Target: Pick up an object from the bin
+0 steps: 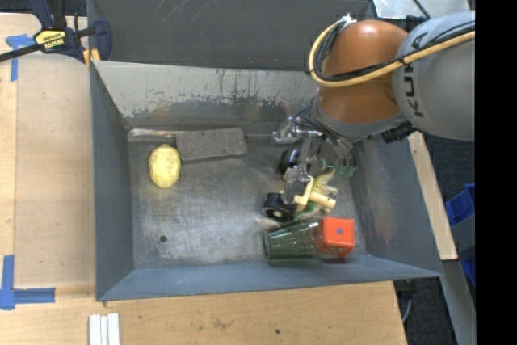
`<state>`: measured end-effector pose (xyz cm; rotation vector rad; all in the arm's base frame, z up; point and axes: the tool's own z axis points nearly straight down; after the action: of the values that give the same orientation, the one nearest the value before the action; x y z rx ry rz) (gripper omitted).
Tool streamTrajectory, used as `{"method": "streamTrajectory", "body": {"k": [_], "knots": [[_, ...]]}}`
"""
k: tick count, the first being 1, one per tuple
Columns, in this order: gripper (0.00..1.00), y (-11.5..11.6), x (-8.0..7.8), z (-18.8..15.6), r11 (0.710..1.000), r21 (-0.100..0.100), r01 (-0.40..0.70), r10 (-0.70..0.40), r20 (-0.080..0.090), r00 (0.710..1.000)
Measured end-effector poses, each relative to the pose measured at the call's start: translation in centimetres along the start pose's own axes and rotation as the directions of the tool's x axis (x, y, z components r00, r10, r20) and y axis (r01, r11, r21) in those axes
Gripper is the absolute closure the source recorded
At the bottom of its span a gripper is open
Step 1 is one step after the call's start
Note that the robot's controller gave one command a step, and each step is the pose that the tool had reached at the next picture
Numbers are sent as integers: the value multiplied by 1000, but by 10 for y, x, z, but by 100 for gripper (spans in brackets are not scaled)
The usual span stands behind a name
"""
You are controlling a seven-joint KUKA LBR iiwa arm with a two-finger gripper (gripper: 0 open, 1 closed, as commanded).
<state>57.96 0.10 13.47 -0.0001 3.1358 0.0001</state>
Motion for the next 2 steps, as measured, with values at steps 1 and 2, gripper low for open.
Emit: {"method": "streamTrajectory", "body": {"k": [1, 2], "knots": [[100, -31, 29, 38, 989, 13, 146, -146, 33, 989], [0, -28, 40, 58, 989, 4, 148, -148, 10, 989]]}}
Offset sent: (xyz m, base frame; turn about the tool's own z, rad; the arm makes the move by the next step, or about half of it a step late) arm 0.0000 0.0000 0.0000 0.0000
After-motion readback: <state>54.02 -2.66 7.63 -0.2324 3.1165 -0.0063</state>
